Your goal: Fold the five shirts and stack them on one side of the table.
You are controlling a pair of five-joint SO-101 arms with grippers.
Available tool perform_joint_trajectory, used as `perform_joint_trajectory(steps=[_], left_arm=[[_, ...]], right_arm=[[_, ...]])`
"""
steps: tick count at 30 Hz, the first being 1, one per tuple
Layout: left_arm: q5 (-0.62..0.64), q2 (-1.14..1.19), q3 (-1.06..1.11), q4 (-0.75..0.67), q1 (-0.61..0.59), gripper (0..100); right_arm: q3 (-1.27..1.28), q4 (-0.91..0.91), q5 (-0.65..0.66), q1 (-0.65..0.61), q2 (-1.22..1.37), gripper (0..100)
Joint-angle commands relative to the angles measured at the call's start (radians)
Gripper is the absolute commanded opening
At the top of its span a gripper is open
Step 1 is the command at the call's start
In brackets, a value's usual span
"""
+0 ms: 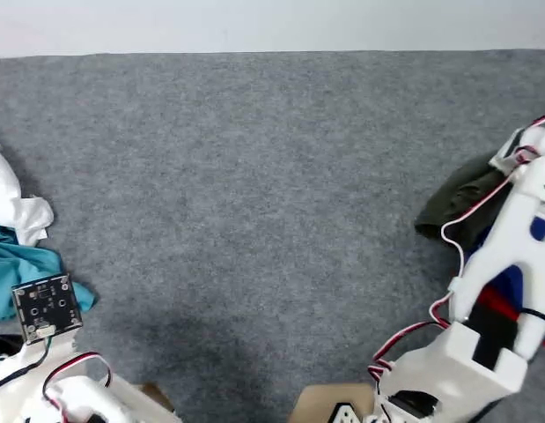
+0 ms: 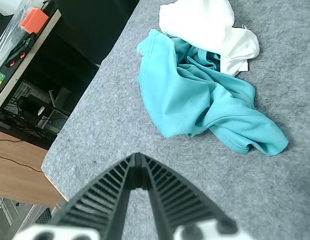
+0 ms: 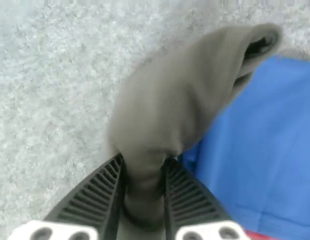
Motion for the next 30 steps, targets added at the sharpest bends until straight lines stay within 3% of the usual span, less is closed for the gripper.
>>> perform_joint_trajectory(steps=[1,11,16,23,30], left_arm=[[-0.002,-0.006,-0.004,0.003,-0.006,0],[-0.002,-0.006,-0.002,0.003,-0.006,0],[-0.002,-0.006,-0.002,0.003,-0.005,0],[-0.002,-0.006,-0.001,0.005,-0.005,0],[-0.002,-0.006,-0.001,0.005,-0.002,0]], right_arm=[[-0.130,0.021,-0.012,0.015,-0.071,0.9],[-0.184,0.088,0.017,0.153,-0.064,0.9],[-0.184,0.119,0.025,0.297,0.028,0.9],[-0.184,0.107,0.183,0.486,0.277,0.9],[-0.190,0.036,0.405,0.539,0.499,0.9]])
